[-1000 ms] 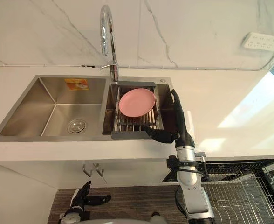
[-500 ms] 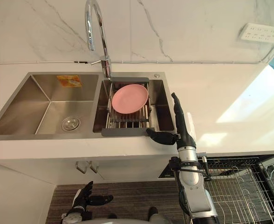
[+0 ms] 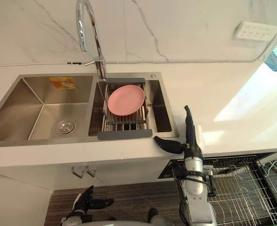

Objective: Walk over to the sink, pick up the cup, carry it to the dishwasher, place the cup inside the dishwasher, then close the dishwasher door

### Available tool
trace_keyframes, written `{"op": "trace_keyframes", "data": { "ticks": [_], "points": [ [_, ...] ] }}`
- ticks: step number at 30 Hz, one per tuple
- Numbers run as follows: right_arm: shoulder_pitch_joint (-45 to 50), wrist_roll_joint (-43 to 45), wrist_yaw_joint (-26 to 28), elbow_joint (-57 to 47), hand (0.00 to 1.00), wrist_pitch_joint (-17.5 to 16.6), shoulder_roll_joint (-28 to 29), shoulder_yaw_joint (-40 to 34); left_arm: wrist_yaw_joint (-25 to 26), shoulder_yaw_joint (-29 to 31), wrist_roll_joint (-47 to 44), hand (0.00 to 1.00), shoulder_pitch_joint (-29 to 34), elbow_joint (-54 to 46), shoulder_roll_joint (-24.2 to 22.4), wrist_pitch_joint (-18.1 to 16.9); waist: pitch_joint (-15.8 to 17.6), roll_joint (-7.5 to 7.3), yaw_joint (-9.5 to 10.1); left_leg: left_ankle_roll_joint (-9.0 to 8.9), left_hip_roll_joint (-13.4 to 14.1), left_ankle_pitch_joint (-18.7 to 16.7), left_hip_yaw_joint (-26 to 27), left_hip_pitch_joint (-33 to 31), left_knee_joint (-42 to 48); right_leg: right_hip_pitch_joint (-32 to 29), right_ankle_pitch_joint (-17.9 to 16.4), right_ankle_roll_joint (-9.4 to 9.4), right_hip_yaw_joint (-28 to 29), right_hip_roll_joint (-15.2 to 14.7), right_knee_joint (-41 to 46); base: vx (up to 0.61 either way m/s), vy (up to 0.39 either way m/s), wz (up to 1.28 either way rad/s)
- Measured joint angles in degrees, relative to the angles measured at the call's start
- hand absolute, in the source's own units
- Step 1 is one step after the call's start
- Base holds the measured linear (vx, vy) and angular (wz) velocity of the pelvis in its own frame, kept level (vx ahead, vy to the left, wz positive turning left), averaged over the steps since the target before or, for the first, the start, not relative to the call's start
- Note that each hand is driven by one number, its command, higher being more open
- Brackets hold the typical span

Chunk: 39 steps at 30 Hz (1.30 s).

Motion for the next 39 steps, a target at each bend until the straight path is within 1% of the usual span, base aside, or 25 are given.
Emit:
{"op": "trace_keyframes", "data": {
  "ticks": [8,21,23,27,34,38,39],
  "points": [
    [-2.39,-0.01,0.24,-1.39,1.0,-0.01,-2.46,0.11,-0.17,0.11,0.0,1.0,0.12,0.0,-0.04,0.0,-0.35,-0.03,0.15,0.0,-0.07,0.19,-0.84,-0.12,-0.09,0.28,-0.02,0.03,-0.94,-0.14,0.02,-0.03,-0.004,0.06],
    [-10.2,-0.7,1.37,-0.9,1.0,-0.06,-9.26,0.71,-1.25,0.12,0.03,1.0,0.13,-0.12,0.05,-0.02,-0.38,-0.06,0.3,0.25,-0.22,1.19,-1.9,-0.63,-0.96,-0.04,-0.04,0.03,-2.0,-0.28,0.03,-0.04,-0.005,0.04],
    [-12.73,-2.54,1.37,1.23,1.0,-0.05,-11.19,1.65,-1.38,0.09,0.03,1.0,0.13,-0.12,0.07,-0.02,-0.38,-0.07,0.29,0.29,-0.22,1.41,-1.97,-0.7,-1.29,-0.23,-0.04,0.03,-2.09,-0.27,0.03,-0.02,-0.002,0.01],
    [-15.85,-5.16,1.4,4.54,1.0,0.21,-13.2,3.69,-1.53,0.02,0.03,1.0,0.13,-0.34,0.09,-0.03,-0.38,-0.07,0.53,0.27,-0.22,1.8,-2.46,-1.22,-1.72,-0.67,-0.03,0.03,-2.6,-0.27,0.04,-0.02,-0.006,0.06],
    [-23.1,-11.19,1.37,12.54,1.0,1.02,-15.32,7.52,-1.55,-0.13,0.01,1.0,0.38,-1.8,0.05,-0.03,-0.33,-0.12,1.78,-0.18,-0.13,2.17,-2.8,-2.13,-1.8,-1.48,-0.03,0.02,-3.12,-0.34,0.71,-0.02,-0.001,0.07],
    [-26.53,-13.79,1.28,15.03,1.0,1.75,-15.43,9.5,-1.51,-0.09,0.01,1.0,0.46,-2.39,0.02,-0.07,-0.15,-0.17,2.28,-0.24,-0.15,2.21,-2.79,-2.91,-1.7,-2.59,-0.03,0.03,-3.07,-0.47,1.6,-0.02,0.005,0.01],
    [-27.33,-14.63,1.26,15.82,1.0,1.93,-15.42,9.75,-1.46,-0.09,0.01,1.0,0.46,-2.7,0.02,-0.1,-0.11,-0.22,2.66,-0.25,-0.18,2.21,-2.79,-3.13,-1.62,-2.88,-0.04,0.03,-3.06,-0.53,1.84,-0.03,0.009,0.0]
  ]
}}
